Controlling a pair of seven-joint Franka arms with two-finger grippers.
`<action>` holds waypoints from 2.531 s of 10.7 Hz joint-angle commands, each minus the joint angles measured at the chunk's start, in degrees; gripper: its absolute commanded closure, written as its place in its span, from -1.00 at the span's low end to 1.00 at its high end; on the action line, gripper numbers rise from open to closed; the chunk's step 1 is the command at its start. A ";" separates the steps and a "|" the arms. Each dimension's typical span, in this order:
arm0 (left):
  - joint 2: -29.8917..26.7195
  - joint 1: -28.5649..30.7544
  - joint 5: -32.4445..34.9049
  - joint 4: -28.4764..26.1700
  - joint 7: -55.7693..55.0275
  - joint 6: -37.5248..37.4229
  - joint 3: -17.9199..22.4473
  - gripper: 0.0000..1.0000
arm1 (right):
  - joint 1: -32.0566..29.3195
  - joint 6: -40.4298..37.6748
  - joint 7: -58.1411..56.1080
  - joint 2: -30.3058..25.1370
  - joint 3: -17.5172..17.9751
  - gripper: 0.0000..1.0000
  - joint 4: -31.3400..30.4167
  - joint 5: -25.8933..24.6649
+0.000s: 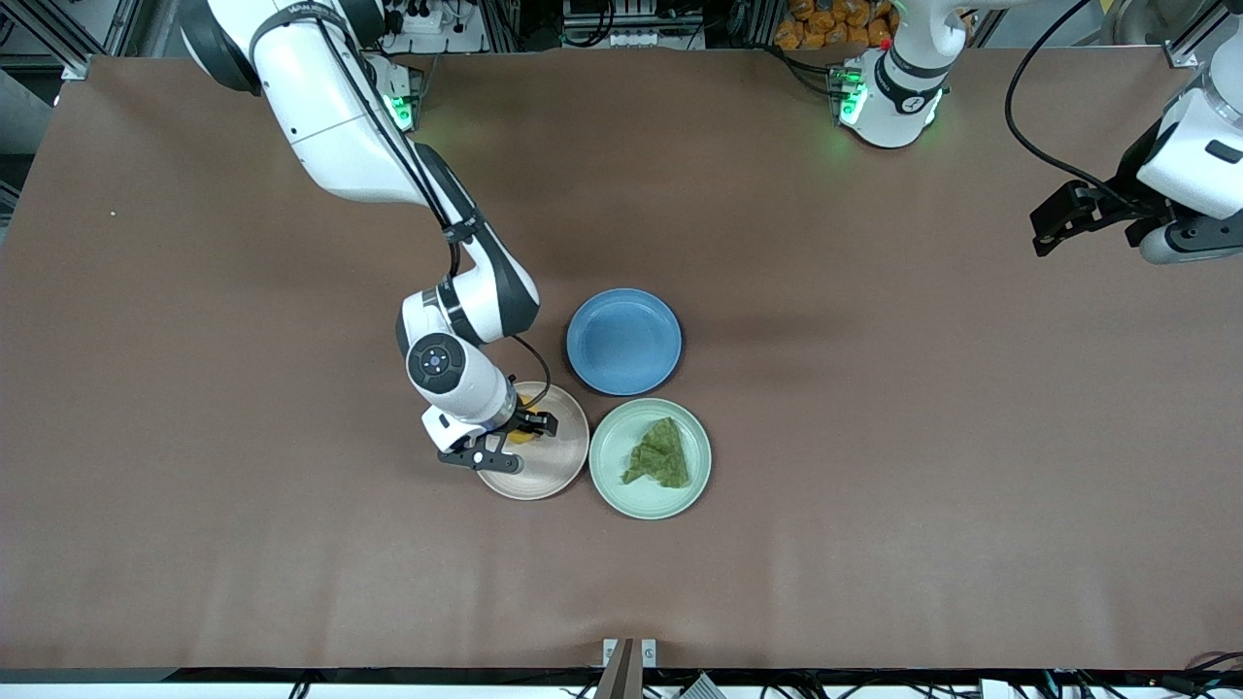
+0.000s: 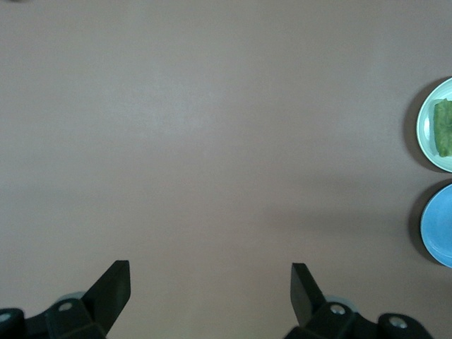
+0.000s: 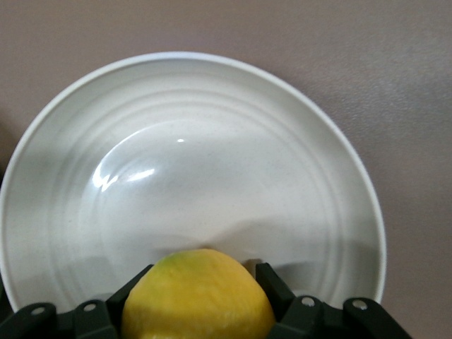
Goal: Place lemon and lettuce in plates
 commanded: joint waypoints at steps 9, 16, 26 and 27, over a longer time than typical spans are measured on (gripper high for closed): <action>0.09 0.85 -2.79 0.01 1.84 0.30 -0.02 -1.00 | -1.10 -7.34 -0.35 1.61 -0.25 -1.00 8.18 1.09; 0.09 2.35 -3.58 0.10 1.76 0.13 -0.02 -1.00 | -9.78 -31.62 -6.13 -0.32 -0.34 -1.00 21.03 0.91; 0.18 2.35 -3.49 2.12 2.11 0.13 -0.29 -1.00 | -21.13 -49.21 -23.20 -10.94 -2.71 -1.00 22.18 -11.21; 0.18 2.35 -3.49 2.12 2.02 0.13 -0.20 -1.00 | -22.71 -49.66 -23.90 -13.31 -2.45 -1.00 21.92 -10.96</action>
